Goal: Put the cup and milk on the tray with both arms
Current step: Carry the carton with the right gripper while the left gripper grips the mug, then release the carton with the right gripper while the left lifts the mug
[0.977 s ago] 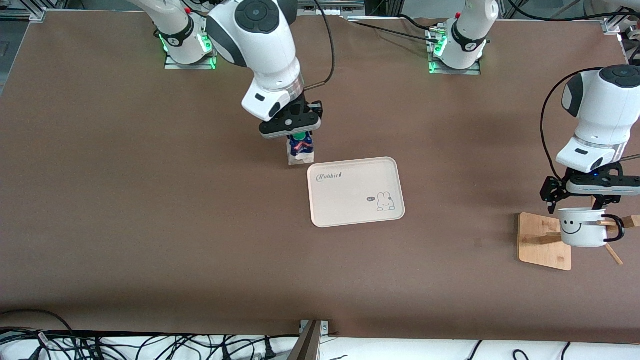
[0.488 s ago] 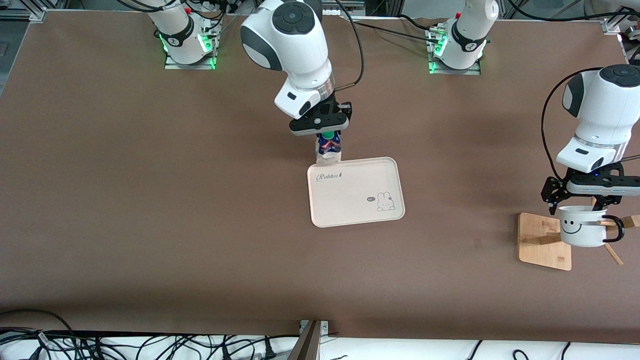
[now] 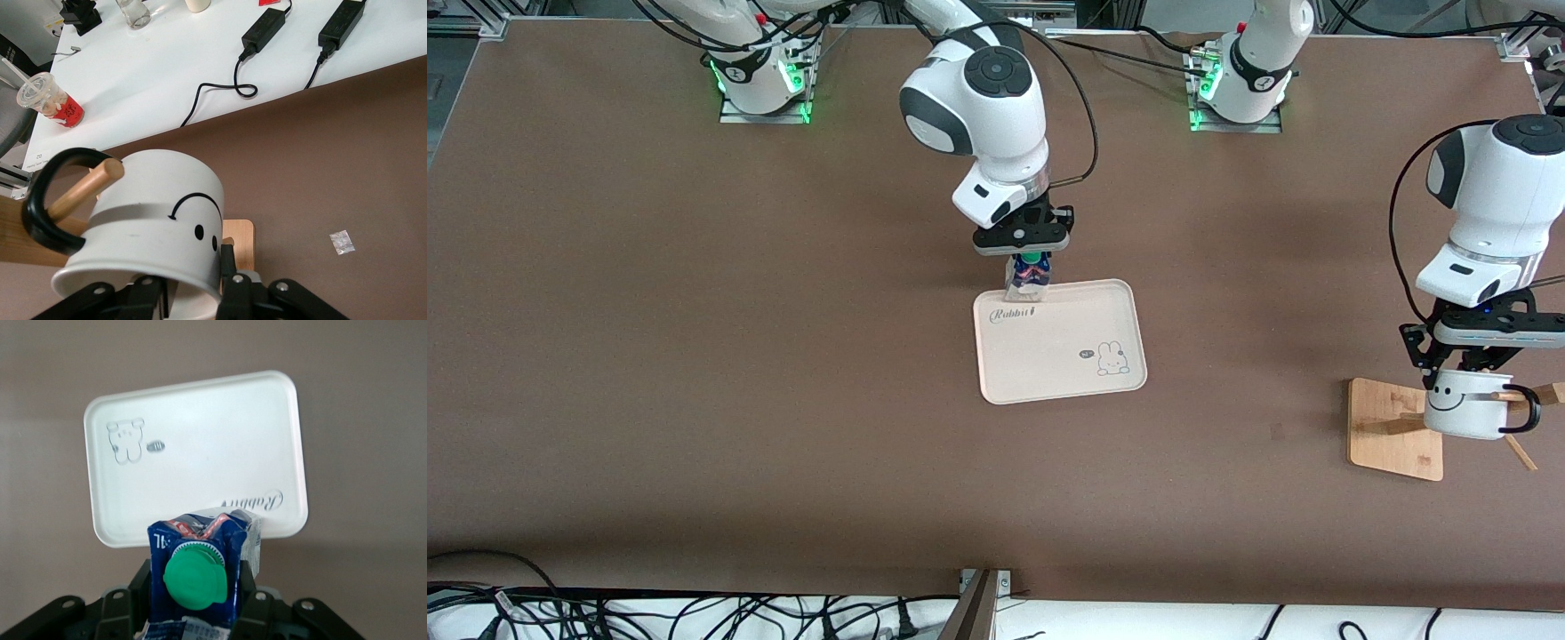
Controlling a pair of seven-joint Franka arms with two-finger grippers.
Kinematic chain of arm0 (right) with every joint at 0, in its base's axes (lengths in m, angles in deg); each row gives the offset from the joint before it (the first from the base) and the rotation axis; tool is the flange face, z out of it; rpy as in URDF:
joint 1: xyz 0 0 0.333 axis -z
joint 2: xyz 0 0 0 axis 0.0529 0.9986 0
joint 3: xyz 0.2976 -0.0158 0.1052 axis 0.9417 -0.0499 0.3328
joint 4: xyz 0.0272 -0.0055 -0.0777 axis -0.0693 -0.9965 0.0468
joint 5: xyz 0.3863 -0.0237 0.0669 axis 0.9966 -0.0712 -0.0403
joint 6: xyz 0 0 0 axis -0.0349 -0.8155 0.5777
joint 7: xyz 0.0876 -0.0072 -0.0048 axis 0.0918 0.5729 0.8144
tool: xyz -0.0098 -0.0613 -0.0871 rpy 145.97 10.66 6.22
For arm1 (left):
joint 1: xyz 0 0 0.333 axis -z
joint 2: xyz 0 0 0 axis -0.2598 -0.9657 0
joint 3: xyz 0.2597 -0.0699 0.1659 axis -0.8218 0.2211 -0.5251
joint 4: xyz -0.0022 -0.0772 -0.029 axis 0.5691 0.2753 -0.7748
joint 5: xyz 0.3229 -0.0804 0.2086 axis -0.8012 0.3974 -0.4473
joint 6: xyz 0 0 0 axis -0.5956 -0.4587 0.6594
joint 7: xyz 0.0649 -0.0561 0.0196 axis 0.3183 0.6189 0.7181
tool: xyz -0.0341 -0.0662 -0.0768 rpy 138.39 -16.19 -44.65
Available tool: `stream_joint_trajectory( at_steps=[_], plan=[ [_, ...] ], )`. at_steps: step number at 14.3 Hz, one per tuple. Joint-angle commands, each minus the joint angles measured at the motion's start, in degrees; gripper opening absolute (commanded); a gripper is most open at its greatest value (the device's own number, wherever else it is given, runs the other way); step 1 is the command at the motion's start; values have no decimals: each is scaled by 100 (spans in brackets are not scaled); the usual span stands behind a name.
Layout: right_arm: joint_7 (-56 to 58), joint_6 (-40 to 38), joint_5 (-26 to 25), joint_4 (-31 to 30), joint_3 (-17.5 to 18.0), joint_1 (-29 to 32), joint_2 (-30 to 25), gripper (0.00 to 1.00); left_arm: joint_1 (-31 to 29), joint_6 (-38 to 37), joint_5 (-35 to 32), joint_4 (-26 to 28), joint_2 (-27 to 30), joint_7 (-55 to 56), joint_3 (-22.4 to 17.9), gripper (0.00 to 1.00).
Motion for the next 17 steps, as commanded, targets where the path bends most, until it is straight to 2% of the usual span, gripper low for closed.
stream_joint_trajectory(
  at_steps=[1, 3, 8, 11, 15, 17],
  plan=[
    [-64, -75, -103, 316, -241, -48, 22, 54, -24, -15, -93, -46, 48, 62, -24, 0],
    [-38, -75, -103, 386, -383, -30, 31, 54, -15, -15, -93, -46, 57, 70, -16, 0],
    [-82, 74, -85, 421, -374, -4, 320, 54, 55, -32, -84, -55, 74, 140, 37, 0],
    [-73, 303, -85, 430, -383, -12, 540, 54, 257, -58, -32, -116, 118, 561, 116, 0],
    [-90, 409, -94, 439, -409, -12, 690, 54, 564, -76, -32, -116, 224, 598, 125, 0],
    [-82, 409, -94, 430, -409, -12, 690, 54, 644, -94, -32, -116, 320, 606, 282, 0]
  ],
)
